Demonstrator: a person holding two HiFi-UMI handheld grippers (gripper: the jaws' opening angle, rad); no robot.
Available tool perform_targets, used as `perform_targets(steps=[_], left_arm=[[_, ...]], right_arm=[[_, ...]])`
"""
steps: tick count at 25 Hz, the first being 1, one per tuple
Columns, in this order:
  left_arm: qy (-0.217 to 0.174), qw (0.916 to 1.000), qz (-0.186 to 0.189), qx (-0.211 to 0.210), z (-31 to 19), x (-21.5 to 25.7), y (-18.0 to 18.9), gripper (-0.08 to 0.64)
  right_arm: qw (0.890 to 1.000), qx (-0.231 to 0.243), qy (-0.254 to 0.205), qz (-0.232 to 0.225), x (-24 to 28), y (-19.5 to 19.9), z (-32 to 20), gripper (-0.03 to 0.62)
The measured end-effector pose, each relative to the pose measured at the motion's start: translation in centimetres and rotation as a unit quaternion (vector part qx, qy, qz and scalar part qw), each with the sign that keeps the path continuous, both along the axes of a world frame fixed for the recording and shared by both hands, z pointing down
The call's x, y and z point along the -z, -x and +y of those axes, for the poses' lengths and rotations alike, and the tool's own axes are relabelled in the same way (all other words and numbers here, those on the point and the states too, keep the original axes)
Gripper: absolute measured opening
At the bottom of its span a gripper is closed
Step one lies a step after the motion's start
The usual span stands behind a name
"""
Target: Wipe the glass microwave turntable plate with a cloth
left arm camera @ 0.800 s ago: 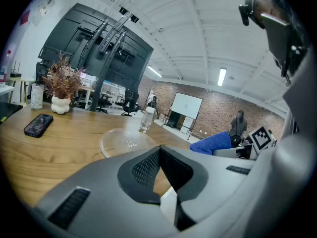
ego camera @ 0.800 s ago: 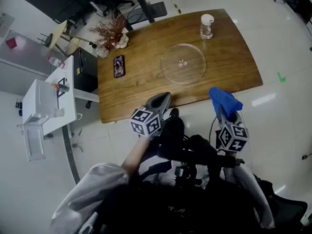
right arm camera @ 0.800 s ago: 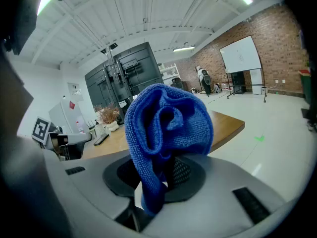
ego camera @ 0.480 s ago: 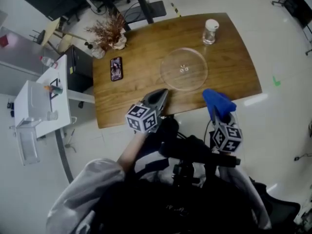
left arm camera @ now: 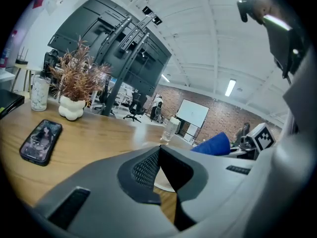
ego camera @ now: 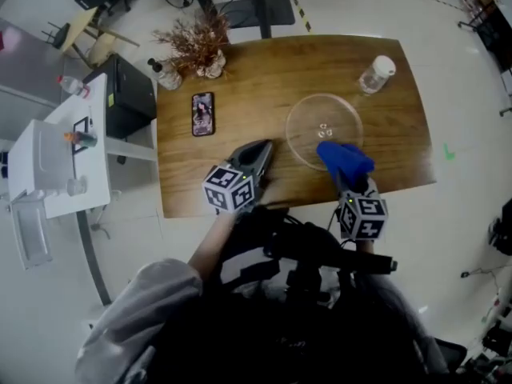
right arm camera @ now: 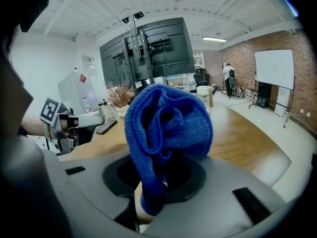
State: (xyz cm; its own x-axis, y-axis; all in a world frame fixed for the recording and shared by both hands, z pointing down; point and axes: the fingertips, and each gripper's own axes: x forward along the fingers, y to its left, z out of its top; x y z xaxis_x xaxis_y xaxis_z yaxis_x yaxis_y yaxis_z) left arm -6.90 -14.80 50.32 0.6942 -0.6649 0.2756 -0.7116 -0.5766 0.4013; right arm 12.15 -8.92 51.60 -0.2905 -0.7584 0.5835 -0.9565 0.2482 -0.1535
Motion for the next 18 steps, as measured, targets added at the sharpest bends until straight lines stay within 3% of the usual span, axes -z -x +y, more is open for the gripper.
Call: perform_targets(steps=[11, 14, 18], left_arm=[[0.033, 0.9984, 0.040, 0.023, -3.9, -1.8, 3.0, 0.000], [0.044, 0.9976, 0.048, 0.024, -3.9, -2.5, 3.0, 0.000], [0.055, 0.9967, 0.052, 0.030, -3.9, -3.1, 3.4, 0.000]], right_arm=[[0.992, 0.054, 0.008, 0.113, -1.2, 3.8, -14.9, 0.094], [0.990, 0.054, 0.031, 0.126, -2.8, 3.9, -16.2, 0.094], [0.988, 0.073, 0.061, 0.124, -4.7, 4.9, -14.3, 0.094]])
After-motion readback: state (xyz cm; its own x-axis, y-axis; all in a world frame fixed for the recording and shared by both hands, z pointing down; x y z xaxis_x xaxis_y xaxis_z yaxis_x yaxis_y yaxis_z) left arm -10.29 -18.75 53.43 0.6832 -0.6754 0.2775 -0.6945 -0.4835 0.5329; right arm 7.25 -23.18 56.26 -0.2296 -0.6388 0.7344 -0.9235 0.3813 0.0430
